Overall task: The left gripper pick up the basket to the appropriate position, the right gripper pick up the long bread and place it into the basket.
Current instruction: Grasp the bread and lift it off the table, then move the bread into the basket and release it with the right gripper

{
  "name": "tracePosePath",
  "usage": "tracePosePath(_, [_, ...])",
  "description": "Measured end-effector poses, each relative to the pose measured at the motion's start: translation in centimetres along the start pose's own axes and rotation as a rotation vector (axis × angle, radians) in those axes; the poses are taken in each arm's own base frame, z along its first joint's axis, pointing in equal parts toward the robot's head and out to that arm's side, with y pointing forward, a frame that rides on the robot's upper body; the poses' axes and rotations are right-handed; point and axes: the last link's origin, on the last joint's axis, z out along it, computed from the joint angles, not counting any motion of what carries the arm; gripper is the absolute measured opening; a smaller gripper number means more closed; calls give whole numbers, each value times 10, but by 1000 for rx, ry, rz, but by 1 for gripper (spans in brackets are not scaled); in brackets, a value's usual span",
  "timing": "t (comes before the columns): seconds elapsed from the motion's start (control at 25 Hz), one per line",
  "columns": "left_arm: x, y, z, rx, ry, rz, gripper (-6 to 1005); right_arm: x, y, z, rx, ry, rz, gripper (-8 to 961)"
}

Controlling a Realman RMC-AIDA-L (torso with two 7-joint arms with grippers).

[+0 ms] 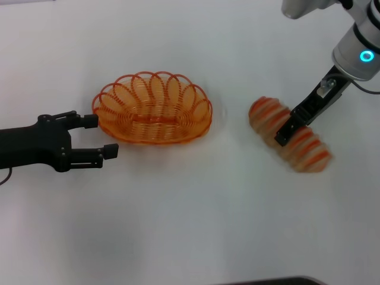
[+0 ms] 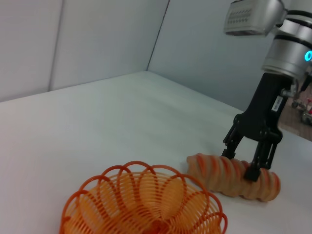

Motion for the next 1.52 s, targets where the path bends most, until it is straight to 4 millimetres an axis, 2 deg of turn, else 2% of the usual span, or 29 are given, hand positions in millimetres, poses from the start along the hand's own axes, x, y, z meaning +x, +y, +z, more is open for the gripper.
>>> tracePosePath(0.28, [-2, 1, -1, -4, 0, -4, 903, 0, 2, 4, 5, 14, -10, 892])
tracePosePath(0.52, [-1, 2, 0, -9, 0, -5, 903, -1, 3, 2, 2, 11, -24, 675])
tracePosePath(0.64, [-1, 2, 0, -11, 0, -6, 904, -2, 2, 0, 5, 4, -46, 631])
tracePosePath(0.8, [0, 2, 0, -12, -1, -8, 904, -6, 1, -13, -34, -81, -123, 571])
tracePosePath(1.12, [2, 4, 0, -43, -21, -27, 904, -15, -16, -59, -146, -382, -292, 499])
tracePosePath(1.28, [3, 5, 0, -58, -21, -28, 904, -29, -4, -69, -169, -475, -456, 481])
tracePosePath(1.52, [4, 8, -2, -75, -13, -31, 904, -68, 33, -62, -136, -530, -678, 450])
